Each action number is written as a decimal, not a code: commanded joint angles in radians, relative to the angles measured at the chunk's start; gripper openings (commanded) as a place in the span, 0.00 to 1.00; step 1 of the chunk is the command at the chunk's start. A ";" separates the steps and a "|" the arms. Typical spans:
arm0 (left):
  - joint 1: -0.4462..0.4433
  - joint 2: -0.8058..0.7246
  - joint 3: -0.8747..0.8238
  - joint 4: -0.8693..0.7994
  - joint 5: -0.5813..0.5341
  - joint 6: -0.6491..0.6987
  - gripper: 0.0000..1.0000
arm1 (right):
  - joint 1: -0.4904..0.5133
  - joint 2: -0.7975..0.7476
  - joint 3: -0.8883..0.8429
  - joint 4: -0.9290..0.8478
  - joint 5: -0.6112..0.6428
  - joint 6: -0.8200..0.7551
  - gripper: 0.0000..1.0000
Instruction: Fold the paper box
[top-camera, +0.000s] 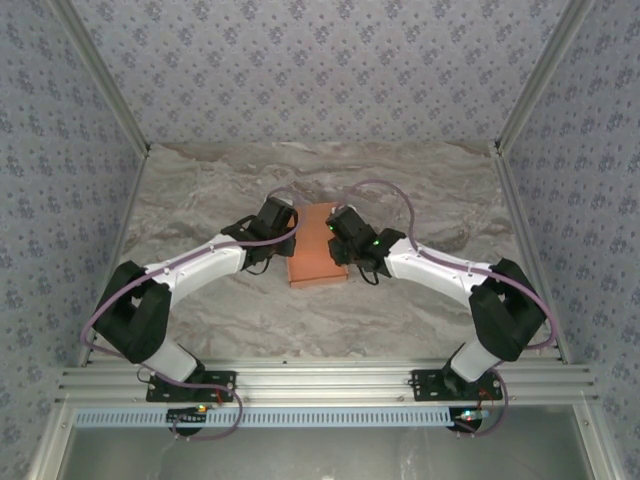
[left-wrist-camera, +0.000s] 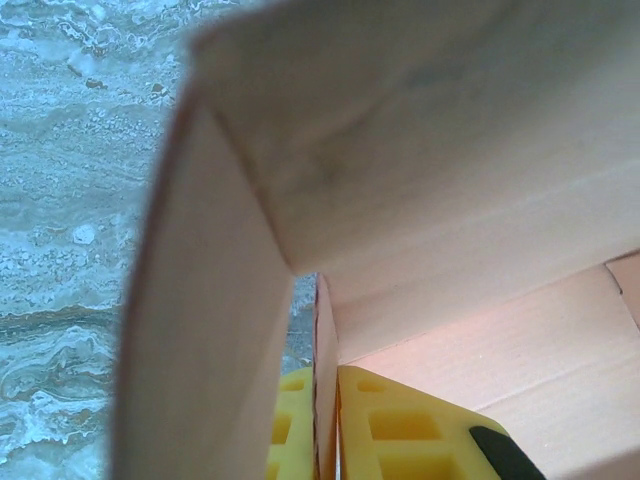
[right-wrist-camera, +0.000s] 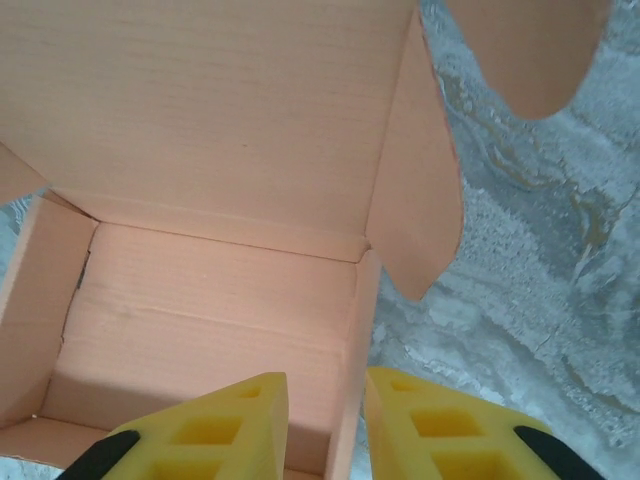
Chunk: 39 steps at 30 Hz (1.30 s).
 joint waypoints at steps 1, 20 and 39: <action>-0.007 0.012 0.035 -0.019 -0.016 0.033 0.11 | 0.010 0.010 0.047 -0.035 0.101 -0.056 0.29; -0.007 0.031 0.060 -0.018 0.052 0.074 0.11 | -0.027 -0.032 -0.002 0.014 0.142 -0.144 0.44; -0.001 0.023 0.050 0.013 0.090 0.079 0.11 | -0.066 -0.032 -0.047 0.121 -0.014 -0.129 0.05</action>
